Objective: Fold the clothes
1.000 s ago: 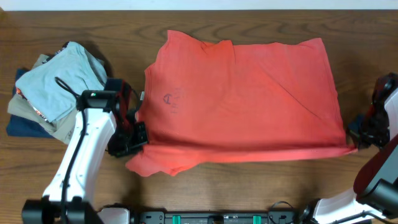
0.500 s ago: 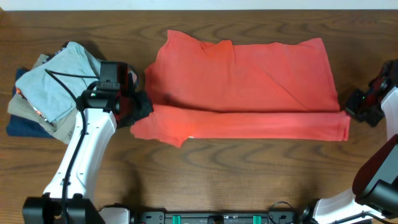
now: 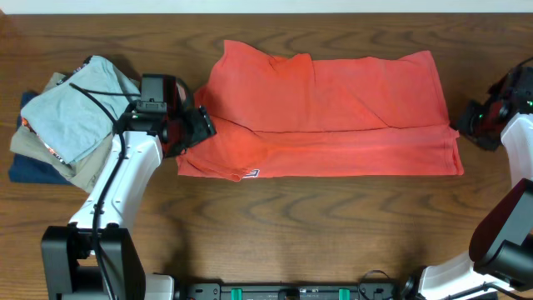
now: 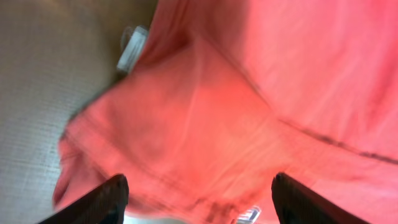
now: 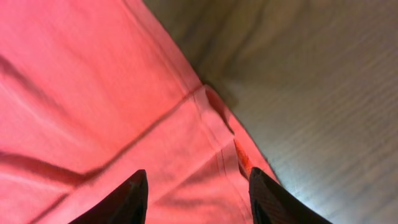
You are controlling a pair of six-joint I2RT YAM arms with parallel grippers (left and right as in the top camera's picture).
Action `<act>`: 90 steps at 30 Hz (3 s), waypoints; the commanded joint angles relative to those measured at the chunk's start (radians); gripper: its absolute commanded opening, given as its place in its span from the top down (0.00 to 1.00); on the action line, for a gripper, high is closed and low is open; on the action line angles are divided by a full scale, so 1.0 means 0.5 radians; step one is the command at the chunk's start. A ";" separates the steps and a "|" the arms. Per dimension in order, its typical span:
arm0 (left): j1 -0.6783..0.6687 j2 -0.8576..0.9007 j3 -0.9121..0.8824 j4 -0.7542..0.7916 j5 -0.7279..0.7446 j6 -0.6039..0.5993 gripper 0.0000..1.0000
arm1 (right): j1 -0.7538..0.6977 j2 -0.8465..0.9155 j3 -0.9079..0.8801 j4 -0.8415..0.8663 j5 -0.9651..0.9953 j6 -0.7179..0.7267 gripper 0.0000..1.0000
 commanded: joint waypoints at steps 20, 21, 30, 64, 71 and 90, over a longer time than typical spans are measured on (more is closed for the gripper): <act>-0.356 0.014 -0.333 -0.169 0.004 0.173 0.23 | 0.015 -0.004 -0.790 0.507 0.050 -0.003 0.75; -0.378 0.014 -0.356 -0.123 0.003 0.173 0.23 | 0.015 -0.004 -0.790 0.507 0.050 -0.003 0.75; -0.542 0.020 -0.390 0.202 -0.043 0.172 0.40 | 0.015 -0.004 -0.790 0.504 0.050 -0.003 0.75; -0.624 -0.037 -0.249 0.366 -0.048 0.039 0.94 | 0.015 -0.004 -0.790 0.504 0.067 -0.003 0.75; -0.624 -0.038 -0.249 0.977 0.049 -0.161 0.94 | 0.015 -0.004 -0.790 0.504 0.066 -0.003 0.75; -0.414 -0.039 -0.249 0.504 -0.072 -0.051 0.33 | -0.053 -0.143 -0.426 0.158 0.065 -0.013 0.56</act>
